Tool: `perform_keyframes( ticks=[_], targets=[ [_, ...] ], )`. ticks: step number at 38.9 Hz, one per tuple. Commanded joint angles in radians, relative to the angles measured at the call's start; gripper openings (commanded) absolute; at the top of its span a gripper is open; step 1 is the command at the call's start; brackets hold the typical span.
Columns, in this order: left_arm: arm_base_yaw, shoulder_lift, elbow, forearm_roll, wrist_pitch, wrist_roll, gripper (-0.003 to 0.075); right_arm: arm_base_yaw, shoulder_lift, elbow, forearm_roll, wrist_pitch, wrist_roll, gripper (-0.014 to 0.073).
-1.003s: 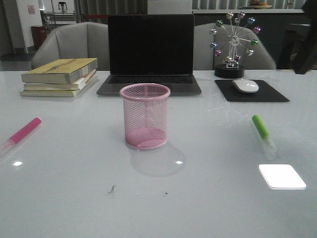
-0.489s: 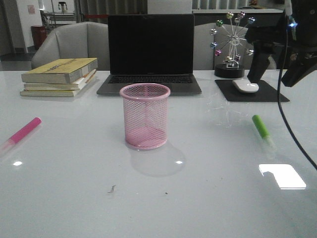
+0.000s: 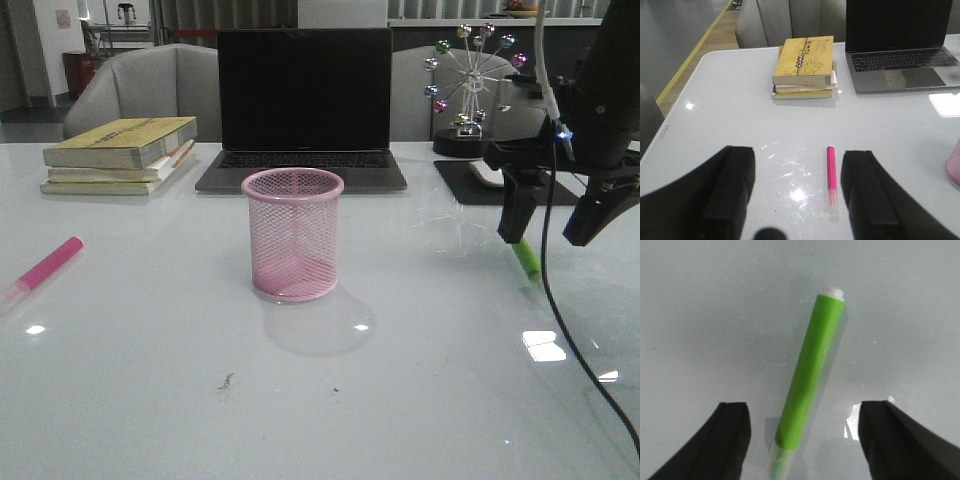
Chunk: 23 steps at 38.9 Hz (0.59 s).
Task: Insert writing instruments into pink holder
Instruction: 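Lower the right gripper over the lime-green marker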
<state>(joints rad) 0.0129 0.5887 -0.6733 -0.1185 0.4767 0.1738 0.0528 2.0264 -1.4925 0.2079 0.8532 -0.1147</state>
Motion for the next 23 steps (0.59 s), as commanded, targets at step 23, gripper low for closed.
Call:
perform_keyframes(
  ticks=[23],
  targets=[
    [-0.006,0.007,-0.036,-0.011,-0.082,-0.005,0.0446,0.000,0.060,-0.040,-0.019,-0.011,-0.009,0.0532]
  ],
)
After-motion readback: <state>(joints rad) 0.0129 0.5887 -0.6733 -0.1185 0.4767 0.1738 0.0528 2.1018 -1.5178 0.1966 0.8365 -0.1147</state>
